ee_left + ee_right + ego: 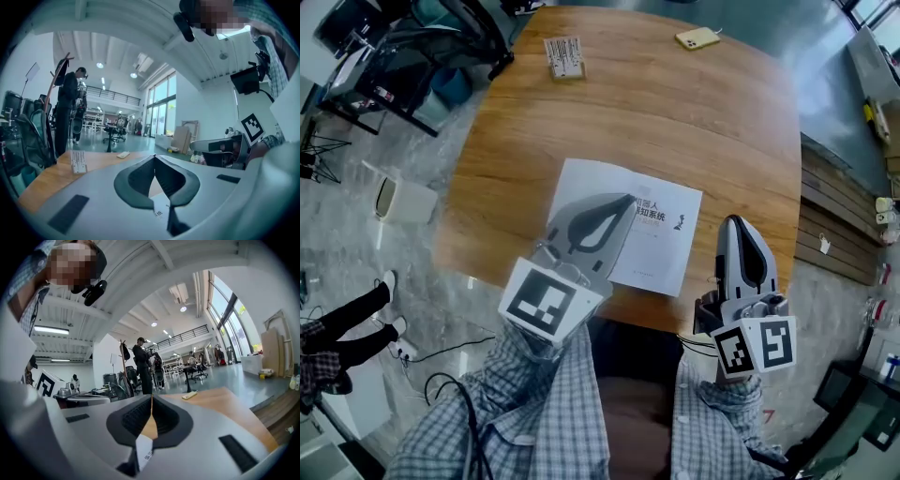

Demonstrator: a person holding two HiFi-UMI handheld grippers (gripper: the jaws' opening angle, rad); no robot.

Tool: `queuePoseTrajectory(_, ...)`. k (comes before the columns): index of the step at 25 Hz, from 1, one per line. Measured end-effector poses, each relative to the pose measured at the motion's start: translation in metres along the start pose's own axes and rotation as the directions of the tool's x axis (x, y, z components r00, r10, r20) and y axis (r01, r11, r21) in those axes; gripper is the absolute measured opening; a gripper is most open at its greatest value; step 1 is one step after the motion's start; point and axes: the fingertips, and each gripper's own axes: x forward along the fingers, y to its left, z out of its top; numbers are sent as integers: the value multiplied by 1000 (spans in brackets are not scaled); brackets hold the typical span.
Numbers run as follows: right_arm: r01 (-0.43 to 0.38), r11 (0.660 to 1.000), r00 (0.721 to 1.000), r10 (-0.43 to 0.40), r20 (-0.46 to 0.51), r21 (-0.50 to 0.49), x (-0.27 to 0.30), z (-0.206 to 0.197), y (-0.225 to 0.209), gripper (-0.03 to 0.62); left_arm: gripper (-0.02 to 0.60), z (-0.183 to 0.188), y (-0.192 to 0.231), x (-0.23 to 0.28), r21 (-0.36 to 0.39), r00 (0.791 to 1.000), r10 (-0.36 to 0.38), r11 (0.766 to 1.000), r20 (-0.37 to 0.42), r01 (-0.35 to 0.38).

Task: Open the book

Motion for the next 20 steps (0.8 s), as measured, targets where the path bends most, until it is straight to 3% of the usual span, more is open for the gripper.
queuePoseTrajectory(9, 26, 994, 983, -7, 182, -105, -14, 76, 5, 21, 8, 70, -3, -6, 13, 991, -25, 1000, 130, 24)
queuePoseTrajectory(20, 1, 992, 981, 24, 194, -125, -11, 85, 10, 21, 8, 86, 0, -10, 12, 980, -19, 1000, 196, 17)
